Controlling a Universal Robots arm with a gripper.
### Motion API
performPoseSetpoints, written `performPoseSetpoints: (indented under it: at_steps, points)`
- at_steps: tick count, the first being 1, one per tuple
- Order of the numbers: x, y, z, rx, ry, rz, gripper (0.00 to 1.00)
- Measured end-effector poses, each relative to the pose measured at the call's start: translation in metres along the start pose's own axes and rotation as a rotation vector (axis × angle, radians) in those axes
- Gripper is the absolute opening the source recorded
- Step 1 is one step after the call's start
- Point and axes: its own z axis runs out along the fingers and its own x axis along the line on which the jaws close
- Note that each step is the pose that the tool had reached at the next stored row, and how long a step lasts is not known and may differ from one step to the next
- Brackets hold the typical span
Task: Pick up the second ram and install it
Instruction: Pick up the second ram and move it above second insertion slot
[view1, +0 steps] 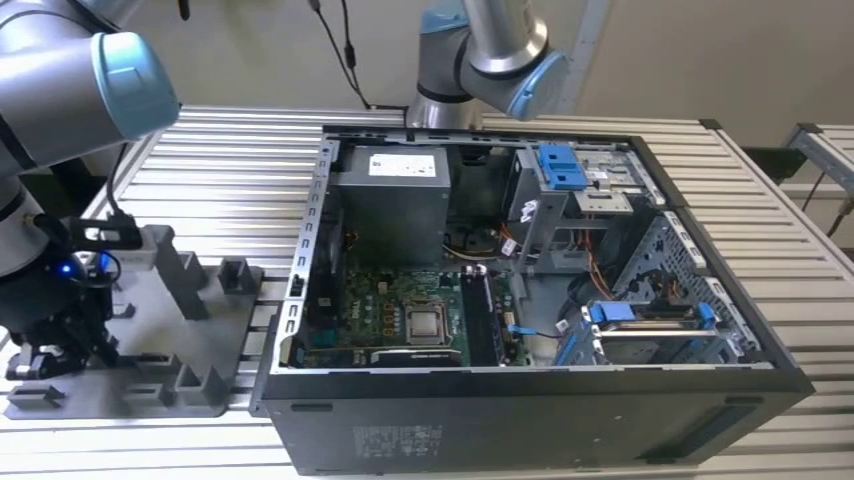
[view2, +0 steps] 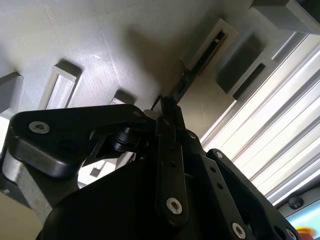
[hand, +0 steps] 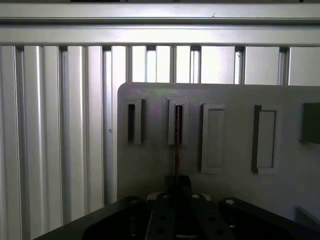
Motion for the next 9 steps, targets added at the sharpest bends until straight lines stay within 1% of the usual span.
performPoseSetpoints:
  at_steps: [9]
  points:
    - [0.0000,0.0000,-0.0028,0.0002,-0.0001,0.000,0.14]
